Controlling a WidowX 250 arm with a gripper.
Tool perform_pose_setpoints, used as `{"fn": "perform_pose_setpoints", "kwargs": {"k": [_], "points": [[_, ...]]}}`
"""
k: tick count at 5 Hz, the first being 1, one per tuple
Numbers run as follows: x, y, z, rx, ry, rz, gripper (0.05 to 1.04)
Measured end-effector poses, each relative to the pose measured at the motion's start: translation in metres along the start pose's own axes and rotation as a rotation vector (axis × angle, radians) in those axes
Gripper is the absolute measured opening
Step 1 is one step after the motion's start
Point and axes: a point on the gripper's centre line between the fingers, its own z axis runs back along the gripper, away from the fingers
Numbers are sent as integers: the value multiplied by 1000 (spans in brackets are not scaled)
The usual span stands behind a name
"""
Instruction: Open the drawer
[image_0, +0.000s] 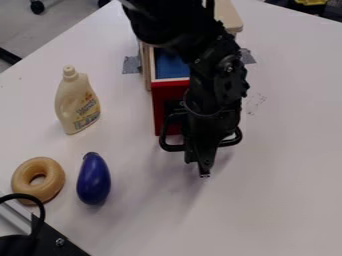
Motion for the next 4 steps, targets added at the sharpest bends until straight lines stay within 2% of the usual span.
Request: {"fn": "perform_pose_setpoints", "kwargs": {"k": [3, 4], "points": [[5, 1, 1, -32, 23, 43, 143], [3, 2, -2, -32, 50, 56, 375]]}}
